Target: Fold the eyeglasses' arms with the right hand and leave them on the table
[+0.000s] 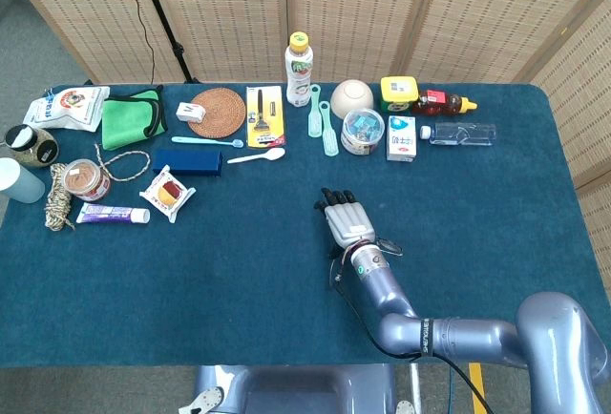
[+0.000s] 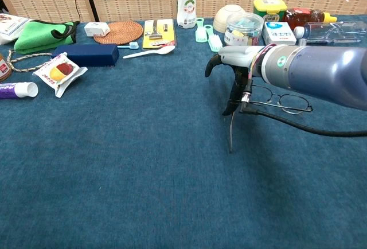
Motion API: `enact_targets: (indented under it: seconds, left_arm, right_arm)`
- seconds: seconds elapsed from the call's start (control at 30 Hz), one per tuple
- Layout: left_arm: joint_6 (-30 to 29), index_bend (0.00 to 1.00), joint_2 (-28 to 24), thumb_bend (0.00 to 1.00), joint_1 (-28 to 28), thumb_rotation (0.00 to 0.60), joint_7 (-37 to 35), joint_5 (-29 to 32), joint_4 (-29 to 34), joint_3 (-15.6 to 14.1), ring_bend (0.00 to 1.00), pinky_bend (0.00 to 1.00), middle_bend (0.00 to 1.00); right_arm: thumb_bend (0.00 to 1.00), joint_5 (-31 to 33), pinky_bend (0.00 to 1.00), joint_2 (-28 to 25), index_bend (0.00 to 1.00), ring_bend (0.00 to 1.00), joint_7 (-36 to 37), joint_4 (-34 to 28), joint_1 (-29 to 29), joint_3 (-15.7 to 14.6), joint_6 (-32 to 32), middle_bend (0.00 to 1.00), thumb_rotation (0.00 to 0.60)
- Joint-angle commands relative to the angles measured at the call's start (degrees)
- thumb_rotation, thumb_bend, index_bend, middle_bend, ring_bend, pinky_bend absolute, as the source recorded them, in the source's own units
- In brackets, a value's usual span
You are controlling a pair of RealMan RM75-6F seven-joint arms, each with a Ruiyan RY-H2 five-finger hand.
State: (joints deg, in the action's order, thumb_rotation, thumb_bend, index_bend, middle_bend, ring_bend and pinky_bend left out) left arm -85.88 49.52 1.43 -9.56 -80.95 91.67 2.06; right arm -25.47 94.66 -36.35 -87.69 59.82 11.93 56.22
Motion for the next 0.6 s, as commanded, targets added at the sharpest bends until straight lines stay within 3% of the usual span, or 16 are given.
enact_targets:
  seconds: [0.03,0.6]
  left_arm:
    - [0.0,0.09,0.0,0.44,0.0,0.565,0.1,-0.2,0.1,0.0,0.1,0.0,0.1]
    - [-0.3,0.09,0.1,0.44,-0.3,0.564,1.2,-1.3,1.5,-0.2,0.1,0.0,0.1]
  right_arm:
    - [0.12,-0.6,0.0,-0.5,0.17,0.0,-0.6,-0.7,-0.4,-0.8,0.5,0.0,0.6]
    - [0.12,-6.1,0.0,-6.8,0.17,0.0,1.6,-2.8,-5.5,-5.0,0.7,0.0,0.6]
